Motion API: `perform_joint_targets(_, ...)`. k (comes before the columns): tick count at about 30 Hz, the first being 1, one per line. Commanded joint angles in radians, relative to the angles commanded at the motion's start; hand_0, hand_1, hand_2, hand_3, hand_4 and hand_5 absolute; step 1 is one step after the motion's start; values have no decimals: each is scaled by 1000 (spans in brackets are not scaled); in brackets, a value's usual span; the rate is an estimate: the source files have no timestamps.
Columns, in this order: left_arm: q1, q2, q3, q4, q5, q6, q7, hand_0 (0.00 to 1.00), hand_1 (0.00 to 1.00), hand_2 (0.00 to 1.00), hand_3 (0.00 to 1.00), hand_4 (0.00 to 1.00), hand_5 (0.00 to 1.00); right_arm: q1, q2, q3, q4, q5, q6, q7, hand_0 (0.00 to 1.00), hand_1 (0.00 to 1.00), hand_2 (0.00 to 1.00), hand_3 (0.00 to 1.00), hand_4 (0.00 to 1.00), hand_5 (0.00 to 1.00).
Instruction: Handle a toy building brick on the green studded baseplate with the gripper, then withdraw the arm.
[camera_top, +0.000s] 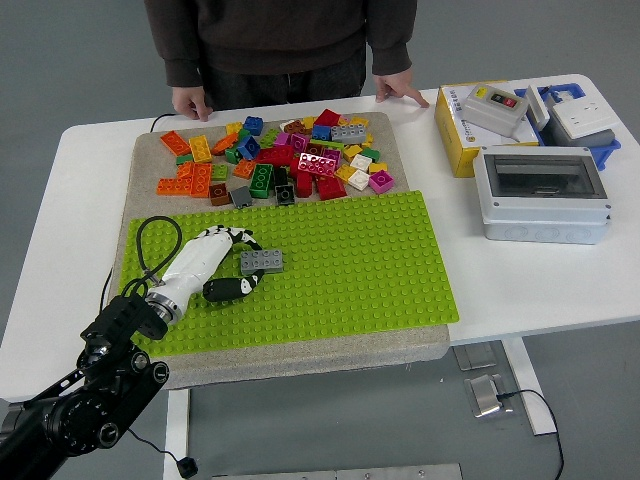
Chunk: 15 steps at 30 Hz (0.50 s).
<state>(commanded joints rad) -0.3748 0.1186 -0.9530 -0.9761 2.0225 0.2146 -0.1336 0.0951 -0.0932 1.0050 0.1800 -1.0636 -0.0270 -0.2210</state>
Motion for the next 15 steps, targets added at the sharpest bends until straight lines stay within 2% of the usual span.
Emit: perform_joint_targets(15,-5,18,3,3,16,-14,6,986,899,862,594,613,248,2,-2,4,0,1,0,4,655,656,685,516,412,705)
